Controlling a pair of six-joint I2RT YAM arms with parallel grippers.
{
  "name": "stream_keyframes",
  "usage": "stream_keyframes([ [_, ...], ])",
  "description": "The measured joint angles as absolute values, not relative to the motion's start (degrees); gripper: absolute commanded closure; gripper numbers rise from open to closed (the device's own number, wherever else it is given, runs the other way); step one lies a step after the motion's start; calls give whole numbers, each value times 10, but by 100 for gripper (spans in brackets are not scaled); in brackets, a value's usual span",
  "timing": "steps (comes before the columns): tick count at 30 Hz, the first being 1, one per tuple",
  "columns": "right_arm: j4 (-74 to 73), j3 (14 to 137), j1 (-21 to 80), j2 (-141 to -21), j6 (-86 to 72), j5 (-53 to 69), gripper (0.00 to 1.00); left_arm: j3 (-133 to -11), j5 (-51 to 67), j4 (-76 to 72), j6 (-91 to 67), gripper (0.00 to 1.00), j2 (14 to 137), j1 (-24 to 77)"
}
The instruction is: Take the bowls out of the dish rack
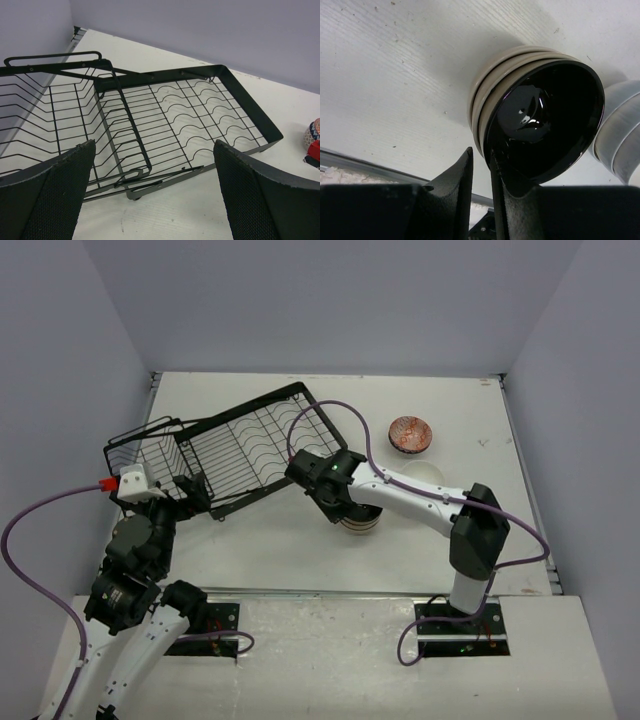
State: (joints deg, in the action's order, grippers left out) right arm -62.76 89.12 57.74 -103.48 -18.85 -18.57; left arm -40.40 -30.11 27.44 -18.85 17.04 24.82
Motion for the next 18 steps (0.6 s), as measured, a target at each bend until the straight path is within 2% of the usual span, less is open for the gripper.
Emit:
stream_keyframes([
  [12, -623, 880, 578, -1035, -199, -185, 80, -404, -301, 274, -189, 0, 168, 248],
  [15, -622, 880, 578, -1035, -201, -186, 78, -404, -301, 274, -189, 0, 168, 248],
  [18, -623, 879, 579, -1034, -206, -189, 72, -404, -301, 274, -189, 0, 168, 248],
])
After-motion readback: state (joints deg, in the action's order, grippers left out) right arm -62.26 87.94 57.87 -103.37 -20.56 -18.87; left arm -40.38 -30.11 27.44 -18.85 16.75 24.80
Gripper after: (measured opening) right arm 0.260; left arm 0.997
